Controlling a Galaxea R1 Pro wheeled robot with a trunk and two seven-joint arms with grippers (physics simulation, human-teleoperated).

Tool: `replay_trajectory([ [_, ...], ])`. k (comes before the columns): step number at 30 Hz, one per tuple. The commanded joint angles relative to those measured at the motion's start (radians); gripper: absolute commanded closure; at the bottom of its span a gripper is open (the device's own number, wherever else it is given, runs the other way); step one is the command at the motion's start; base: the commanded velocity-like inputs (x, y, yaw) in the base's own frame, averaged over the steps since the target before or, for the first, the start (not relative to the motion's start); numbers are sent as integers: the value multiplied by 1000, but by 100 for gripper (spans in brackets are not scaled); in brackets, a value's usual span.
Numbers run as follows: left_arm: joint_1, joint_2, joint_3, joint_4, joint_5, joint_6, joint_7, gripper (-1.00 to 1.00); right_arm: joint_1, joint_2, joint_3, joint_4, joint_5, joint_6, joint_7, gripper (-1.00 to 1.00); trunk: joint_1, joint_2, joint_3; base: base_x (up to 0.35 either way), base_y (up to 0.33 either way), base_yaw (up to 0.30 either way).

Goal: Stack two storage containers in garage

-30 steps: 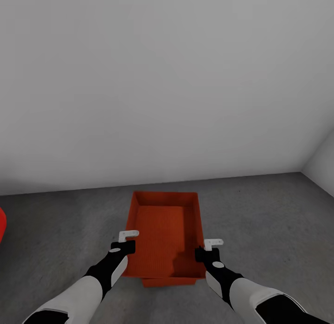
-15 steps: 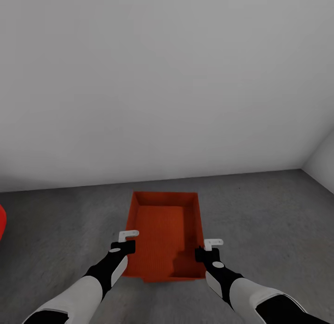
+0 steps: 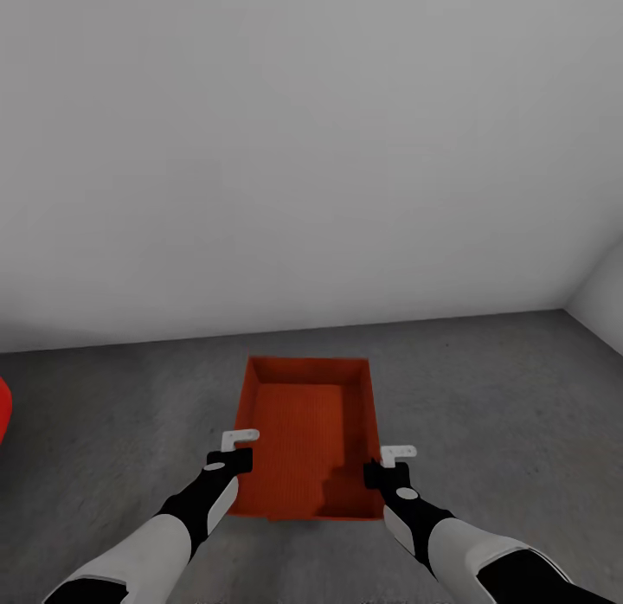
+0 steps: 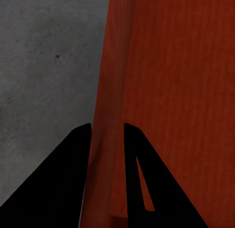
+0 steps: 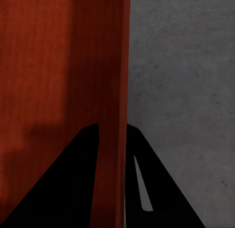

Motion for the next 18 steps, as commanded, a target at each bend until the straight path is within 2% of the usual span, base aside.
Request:
replay_trajectory([
  [1, -2, 31, 46, -5, -12, 8, 52, 100, 0, -41, -20, 31, -18, -6, -7, 100, 0, -1, -2, 0, 0, 0],
  [12, -1, 31, 45, -5, -12, 8, 51, 100, 0, -41, -20, 31, -17, -5, -6, 100, 0, -1, -18, 2, 0, 0],
  [18, -1, 31, 46, -5, -12, 7, 51, 100, 0, -40, -20, 31, -17, -6, -5, 100, 0, -1, -19, 204, 0, 0],
])
